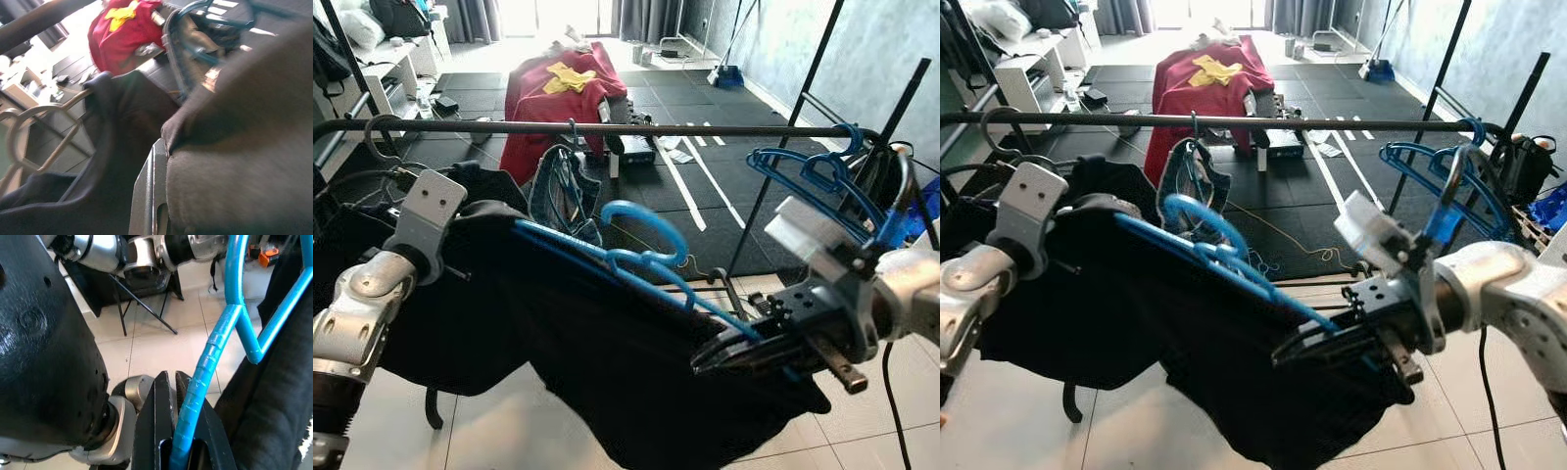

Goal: Hang hanger

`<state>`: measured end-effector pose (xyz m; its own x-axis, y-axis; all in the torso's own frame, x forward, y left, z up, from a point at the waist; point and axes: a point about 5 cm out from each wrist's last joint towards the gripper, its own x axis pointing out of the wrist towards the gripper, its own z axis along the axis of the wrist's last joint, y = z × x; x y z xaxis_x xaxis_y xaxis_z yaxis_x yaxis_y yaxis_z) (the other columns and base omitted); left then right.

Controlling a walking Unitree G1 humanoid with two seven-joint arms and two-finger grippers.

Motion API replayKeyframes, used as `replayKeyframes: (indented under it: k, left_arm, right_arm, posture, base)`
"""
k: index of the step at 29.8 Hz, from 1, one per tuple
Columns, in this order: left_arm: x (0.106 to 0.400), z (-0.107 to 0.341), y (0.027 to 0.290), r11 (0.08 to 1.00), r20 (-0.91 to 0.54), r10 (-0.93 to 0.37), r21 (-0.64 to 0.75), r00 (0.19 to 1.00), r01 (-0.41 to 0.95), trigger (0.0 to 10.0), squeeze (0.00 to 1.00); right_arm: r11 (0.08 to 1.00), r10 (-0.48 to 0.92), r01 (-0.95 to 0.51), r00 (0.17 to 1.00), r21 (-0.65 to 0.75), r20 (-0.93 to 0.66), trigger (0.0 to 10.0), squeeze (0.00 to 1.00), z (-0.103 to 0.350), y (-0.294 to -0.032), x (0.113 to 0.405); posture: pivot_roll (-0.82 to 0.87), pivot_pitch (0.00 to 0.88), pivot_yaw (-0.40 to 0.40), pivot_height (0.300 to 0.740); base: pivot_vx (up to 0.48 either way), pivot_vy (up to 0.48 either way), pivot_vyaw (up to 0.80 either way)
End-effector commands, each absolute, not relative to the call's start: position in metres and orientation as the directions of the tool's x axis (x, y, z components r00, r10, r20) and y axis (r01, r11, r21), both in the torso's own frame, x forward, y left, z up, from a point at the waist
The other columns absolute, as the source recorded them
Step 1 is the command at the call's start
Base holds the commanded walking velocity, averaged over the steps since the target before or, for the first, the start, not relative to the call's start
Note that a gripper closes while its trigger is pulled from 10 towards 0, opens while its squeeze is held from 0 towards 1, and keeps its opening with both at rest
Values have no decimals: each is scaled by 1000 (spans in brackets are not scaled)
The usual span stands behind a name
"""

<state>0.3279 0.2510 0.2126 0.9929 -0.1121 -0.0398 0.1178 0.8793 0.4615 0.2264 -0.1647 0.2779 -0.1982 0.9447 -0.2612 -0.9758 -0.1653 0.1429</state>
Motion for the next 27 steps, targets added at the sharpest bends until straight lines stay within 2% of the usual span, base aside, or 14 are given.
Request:
replayKeyframes:
  k: [1,2,4,6,7,10,11,12,19,20,27]
  left_arm:
    - [323,181,258,877,-180,-59,461,982,138,0,0]
    - [322,178,250,872,-188,-94,459,978,172,0,0]
    - [322,178,250,872,-188,-94,459,978,172,0,0]
    - [323,184,250,872,-169,-102,458,980,170,0,0]
    - [325,190,252,877,-144,-104,454,984,159,2627,0]
    - [325,190,252,877,-144,-104,454,984,159,2627,0]
    - [326,195,253,881,-118,-112,448,987,154,2627,0]
    - [325,203,248,888,-91,-153,423,984,177,10000,1000]
    - [315,216,237,871,-48,-273,411,961,269,10000,1000]
    - [309,223,236,860,-41,-322,405,946,310,10000,1000]
    - [304,233,240,851,-15,-330,429,944,304,10000,1000]
  right_arm:
    - [-270,945,-963,-269,21,-188,0,0,303,-165,217]
    - [-245,950,-969,-244,19,-194,0,0,302,-166,220]
    - [-245,950,-969,-244,19,-194,0,0,302,-166,220]
    - [-158,944,-987,-157,20,-291,0,0,286,-170,227]
    - [-115,934,-993,-115,21,-339,0,0,278,-172,231]
    - [-115,934,-993,-115,21,-339,0,0,278,-172,231]
    - [-86,924,-996,-88,22,-371,0,0,272,-173,234]
    - [-68,925,-997,-73,26,-373,0,0,268,-174,236]
    - [-62,940,-997,-74,45,-334,0,0,269,-174,238]
    - [-64,934,-996,-82,62,-348,0,0,266,-176,238]
    - [-71,927,-994,-96,80,-364,0,0,263,-178,237]
  posture:
    - [-106,37,-18,736]
    - [-111,40,-16,736]
    - [-111,40,-16,736]
    - [-114,43,-14,736]
    - [-113,44,-14,736]
    - [-113,44,-14,736]
    - [-112,43,-14,736]
    - [-102,45,-12,736]
    - [-103,46,-15,736]
    - [-103,47,-15,736]
    - [-99,47,-17,736]
  base:
    - [0,0,0]
    - [0,0,0]
    - [0,0,0]
    - [0,0,0]
    - [0,0,0]
    - [0,0,0]
    - [0,0,0]
    - [0,0,0]
    - [0,0,0]
    - [0,0,0]
    - [0,0,0]
